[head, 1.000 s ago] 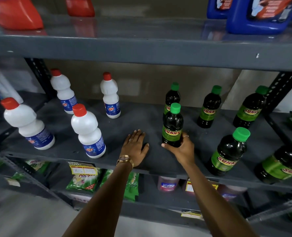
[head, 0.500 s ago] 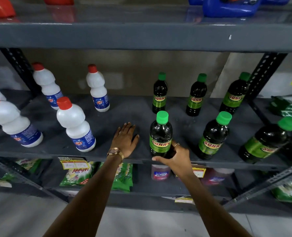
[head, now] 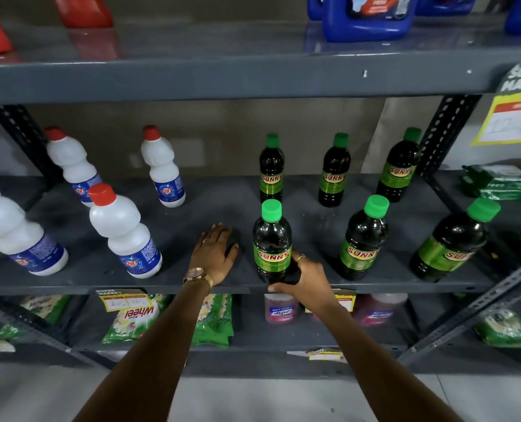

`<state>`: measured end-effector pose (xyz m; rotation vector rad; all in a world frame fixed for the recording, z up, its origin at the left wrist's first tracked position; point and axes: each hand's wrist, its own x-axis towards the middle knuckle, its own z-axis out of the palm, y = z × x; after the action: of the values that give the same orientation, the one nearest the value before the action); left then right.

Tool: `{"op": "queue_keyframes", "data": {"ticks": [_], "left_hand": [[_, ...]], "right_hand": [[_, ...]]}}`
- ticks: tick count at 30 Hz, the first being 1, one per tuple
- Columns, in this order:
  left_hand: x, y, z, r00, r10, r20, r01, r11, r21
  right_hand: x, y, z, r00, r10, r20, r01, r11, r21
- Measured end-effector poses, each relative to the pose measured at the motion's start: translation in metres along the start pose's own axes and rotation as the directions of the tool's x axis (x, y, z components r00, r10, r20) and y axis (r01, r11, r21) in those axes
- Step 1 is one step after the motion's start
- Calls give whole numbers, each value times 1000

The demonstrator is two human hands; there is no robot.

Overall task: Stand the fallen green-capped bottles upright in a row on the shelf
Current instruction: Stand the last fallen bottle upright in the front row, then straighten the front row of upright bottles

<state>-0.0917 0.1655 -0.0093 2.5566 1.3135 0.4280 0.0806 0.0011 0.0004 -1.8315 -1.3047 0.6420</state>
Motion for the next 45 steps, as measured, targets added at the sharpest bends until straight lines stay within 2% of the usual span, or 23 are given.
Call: {"op": "queue_keyframes", "data": {"ticks": [3,5,7,8,9,10,12,13,14,15,16,19,20,22,24,27,31,34,45], "left_hand": [[-5,5,-6,999,-25,-21,23,996,-86],[-22,14,-11,981,-111,-159,56,947,-317],[-51,30,-12,877,-282,-388,48,856,-514],[-69,44,-9,818,-326,-474,32,849,-528],[-89,61,-6,785,-316,-532,-6,856,-518],[-109,77,-6,782,-259,-567,-82,859,-505],[-132,116,8,831,-12,-556,-298,834,-464],[-138,136,15,844,125,-522,-385,818,-428],[-139,156,21,862,217,-459,-427,798,-425],[-133,173,26,890,250,-381,-418,781,-465],[-123,189,30,926,222,-305,-358,773,-524],[-83,219,45,996,13,-83,-64,760,-647],[-71,222,50,999,-35,-17,16,763,-646],[-55,227,61,998,-69,15,66,846,-529],[-52,228,71,995,-93,-29,71,897,-437],[-53,226,77,989,-128,-76,78,881,-466],[-53,223,75,986,-152,-69,84,811,-579],[-51,220,74,990,-136,-43,83,794,-602],[-54,225,68,992,-126,-20,93,822,-562]], "right_hand": [[-4,-4,-2,1000,-27,-1,27,1000,8],[-19,-2,-6,1000,-17,-18,19,991,131],[-44,7,-13,990,4,-139,28,973,230],[-60,16,-19,966,2,-257,59,972,227],[-76,26,-27,916,-6,-402,92,976,197],[-87,32,-36,841,-10,-541,118,979,166],[-103,54,-65,657,69,-751,79,984,159],[-107,65,-81,575,110,-811,41,986,163],[-108,75,-98,532,141,-835,-7,987,163],[-105,84,-114,532,176,-828,-59,983,172],[-101,92,-131,568,222,-792,-113,975,192],[-81,110,-169,737,235,-634,-158,972,176],[-75,115,-175,779,215,-589,-145,976,163],[-69,125,-180,819,182,-544,-133,983,129],[-68,137,-180,826,171,-537,-131,985,113],[-71,143,-177,843,176,-509,-125,983,133],[-70,145,-178,856,165,-490,-118,985,124],[-71,147,-179,863,161,-479,-121,986,113],[-73,153,-184,878,144,-456,-102,988,115]]}}
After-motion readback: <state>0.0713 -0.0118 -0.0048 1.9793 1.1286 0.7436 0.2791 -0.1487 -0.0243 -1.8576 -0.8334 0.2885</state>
